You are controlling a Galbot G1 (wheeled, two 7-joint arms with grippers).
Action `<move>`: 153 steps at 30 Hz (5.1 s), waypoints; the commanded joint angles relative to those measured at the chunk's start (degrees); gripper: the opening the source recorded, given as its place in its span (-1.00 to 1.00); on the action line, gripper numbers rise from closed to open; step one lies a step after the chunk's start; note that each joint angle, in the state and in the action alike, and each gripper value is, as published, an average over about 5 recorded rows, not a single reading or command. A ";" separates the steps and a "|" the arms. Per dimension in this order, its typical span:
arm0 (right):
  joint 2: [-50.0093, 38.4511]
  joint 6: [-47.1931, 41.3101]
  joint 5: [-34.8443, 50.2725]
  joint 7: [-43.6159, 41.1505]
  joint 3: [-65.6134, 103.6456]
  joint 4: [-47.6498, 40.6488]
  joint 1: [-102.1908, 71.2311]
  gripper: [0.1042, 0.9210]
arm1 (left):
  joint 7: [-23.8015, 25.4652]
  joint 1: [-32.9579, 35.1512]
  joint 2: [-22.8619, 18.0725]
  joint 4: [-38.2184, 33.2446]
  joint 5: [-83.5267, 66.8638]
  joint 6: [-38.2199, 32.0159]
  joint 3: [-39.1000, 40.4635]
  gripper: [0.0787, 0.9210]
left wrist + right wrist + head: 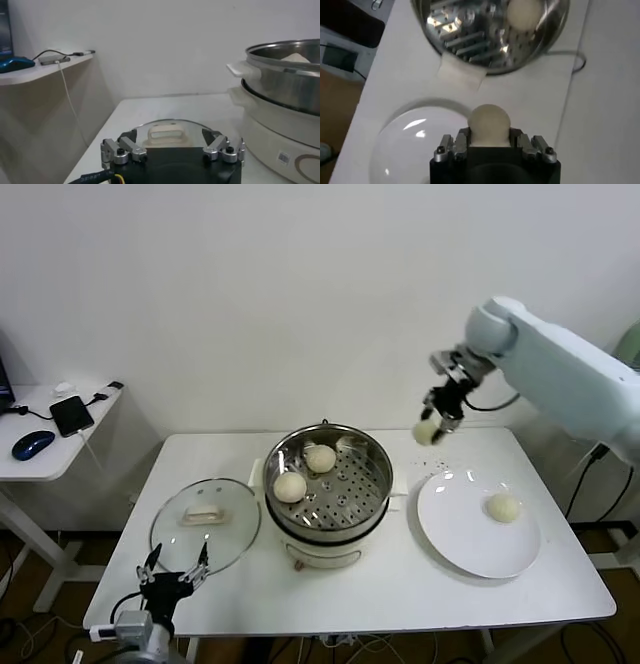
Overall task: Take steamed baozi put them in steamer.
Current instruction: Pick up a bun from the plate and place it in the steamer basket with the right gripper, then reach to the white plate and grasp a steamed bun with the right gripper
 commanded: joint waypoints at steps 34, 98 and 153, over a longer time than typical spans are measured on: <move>16.27 45.20 -17.66 5.14 -9.09 12.59 -8.49 0.03 | 0.03 -0.17 -1.43 -0.54 -1.09 0.07 0.33 0.77; -18.17 -10.80 -24.87 3.64 22.50 0.22 -23.42 0.76 | 3.09 1.42 -1.34 -3.42 -6.71 2.92 1.05 0.77; -6.72 11.71 -46.77 12.41 46.27 -21.13 -38.38 0.76 | 3.25 2.83 -1.26 -3.65 -8.44 3.99 0.62 0.77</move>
